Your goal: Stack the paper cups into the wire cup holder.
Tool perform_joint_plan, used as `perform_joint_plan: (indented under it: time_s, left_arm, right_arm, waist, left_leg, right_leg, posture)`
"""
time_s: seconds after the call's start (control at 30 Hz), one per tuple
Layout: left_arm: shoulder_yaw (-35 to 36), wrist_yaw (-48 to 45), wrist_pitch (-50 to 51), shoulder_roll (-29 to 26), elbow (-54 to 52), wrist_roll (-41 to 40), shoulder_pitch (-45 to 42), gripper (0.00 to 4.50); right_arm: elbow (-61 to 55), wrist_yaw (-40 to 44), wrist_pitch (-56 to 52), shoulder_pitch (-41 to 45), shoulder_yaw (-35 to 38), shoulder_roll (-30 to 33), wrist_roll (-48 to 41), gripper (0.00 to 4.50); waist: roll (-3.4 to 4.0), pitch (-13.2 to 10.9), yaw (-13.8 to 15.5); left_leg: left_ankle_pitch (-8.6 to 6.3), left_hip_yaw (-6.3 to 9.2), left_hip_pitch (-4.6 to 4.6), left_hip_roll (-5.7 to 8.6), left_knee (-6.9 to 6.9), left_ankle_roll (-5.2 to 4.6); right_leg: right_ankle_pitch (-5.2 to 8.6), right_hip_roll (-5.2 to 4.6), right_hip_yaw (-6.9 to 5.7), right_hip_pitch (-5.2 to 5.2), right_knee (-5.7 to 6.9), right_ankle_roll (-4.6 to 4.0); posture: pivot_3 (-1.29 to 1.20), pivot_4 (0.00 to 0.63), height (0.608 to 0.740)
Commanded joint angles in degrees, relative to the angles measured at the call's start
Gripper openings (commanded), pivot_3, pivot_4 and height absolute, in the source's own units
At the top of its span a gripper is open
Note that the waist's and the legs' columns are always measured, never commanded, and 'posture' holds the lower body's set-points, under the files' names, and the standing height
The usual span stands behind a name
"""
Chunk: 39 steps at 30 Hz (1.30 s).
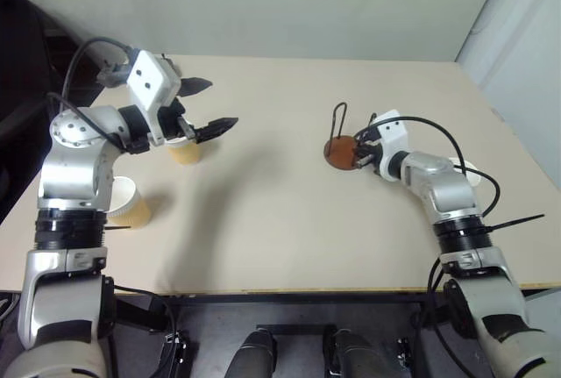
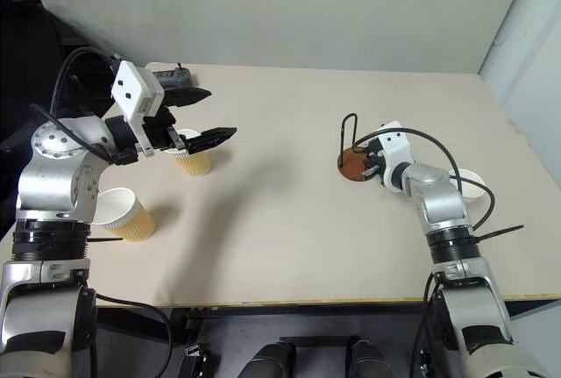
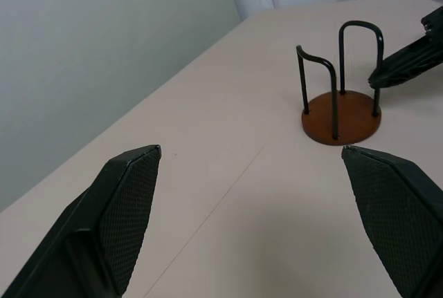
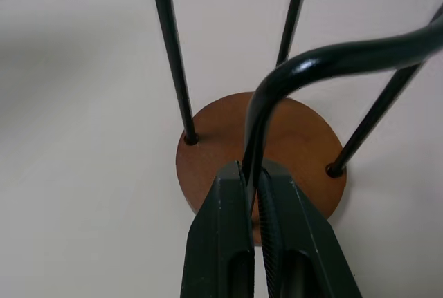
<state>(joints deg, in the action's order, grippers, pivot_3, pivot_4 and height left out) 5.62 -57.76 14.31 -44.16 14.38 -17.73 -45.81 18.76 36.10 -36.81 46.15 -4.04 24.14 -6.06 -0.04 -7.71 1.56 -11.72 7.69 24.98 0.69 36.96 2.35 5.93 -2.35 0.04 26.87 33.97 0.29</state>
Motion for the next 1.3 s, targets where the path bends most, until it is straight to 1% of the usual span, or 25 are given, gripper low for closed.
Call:
perform_joint_plan:
  time_s: [0.03,0.13,0.43,0.53,0.73,0.97,1.17,1.3]
  left_arm:
    - [0.3,-0.55,-1.23,-0.55,0.06,0.4,-2.13,4.5]
    - [0.1,-0.89,-1.59,-0.24,0.84,0.66,-2.63,4.5]
    - [-0.26,-1.54,-2.05,0.58,1.91,1.24,-3.65,4.5]
    - [-0.18,-1.65,-2.07,0.66,1.91,1.38,-3.68,4.5]
    - [-0.08,-1.75,-1.98,0.88,1.91,1.63,-3.77,4.5]
    - [-0.19,-1.86,-2.17,1.18,2.12,1.86,-4.02,4.5]
    - [-0.1,-1.89,-2.18,1.08,2.14,1.94,-4.12,4.5]
    - [-0.05,-1.89,-2.2,0.96,2.11,1.97,-4.04,4.5]
  right_arm:
    - [-2.59,6.6,-1.08,1.46,-1.89,2.25,-1.7,0.03]
    - [-2.68,10.22,-1.37,2.35,-2.9,3.49,-2.06,0.03]
    - [-2.11,18.32,-0.66,4.41,-6.16,6.12,-1.69,0.03]
    - [-3.6,20.45,-1.44,4.04,-6.86,6.7,-2.08,0.03]
    - [-8.86,24.17,-3.99,2.63,-7.39,7.74,-3.79,0.03]
    - [-10.19,23.33,-5.52,2.38,-7.1,7.67,-4.17,0.03]
    - [-11.91,18.89,-8.7,0.53,-5.98,6.01,-4.73,0.03]
    - [-15.43,16.82,-10.72,-1.97,-5.91,5.59,-5.41,0.03]
  waist:
    - [0.0,0.0,-0.01]
    - [0.0,0.0,-0.04]
    - [0.0,0.0,-0.06]
    - [0.0,0.0,-0.03]
    - [0.01,0.0,-0.04]
    - [0.01,0.0,-0.02]
    - [0.0,0.0,-0.05]
    - [0.0,0.0,-0.02]
  left_leg:
    - [0.01,-0.01,0.0,0.0,0.0,-0.01]
    - [0.16,-0.02,-0.01,0.0,0.0,-0.26]
    - [0.25,-0.02,0.01,0.0,0.0,-0.41]
    - [0.35,-0.02,0.02,0.0,0.0,-0.58]
    - [0.36,-0.02,0.01,0.0,-0.01,-0.59]
    - [0.38,-0.02,0.02,0.0,-0.01,-0.62]
    - [0.42,-0.02,0.01,0.0,-0.01,-0.69]
    - [0.42,-0.02,0.01,0.0,0.0,-0.69]
  right_leg:
    - [0.0,0.0,0.0,0.0,0.0,0.0]
    - [0.0,0.0,0.01,0.0,0.0,0.0]
    - [0.02,0.0,0.01,0.0,-0.02,0.01]
    - [0.02,0.0,0.01,0.0,-0.02,0.01]
    - [0.03,0.0,0.0,0.0,-0.02,0.01]
    - [0.03,0.0,0.01,0.0,-0.02,0.01]
    - [0.03,0.0,0.01,0.0,-0.02,0.01]
    - [0.03,0.0,0.01,0.0,-0.01,0.01]
  posture:
    - [0.0,0.15,0.74]
    - [0.0,0.15,0.74]
    - [0.0,0.15,0.74]
    - [0.0,0.15,0.74]
    - [0.0,0.15,0.74]
    - [0.0,0.15,0.74]
    - [0.0,0.15,0.74]
    - [0.0,0.15,0.74]
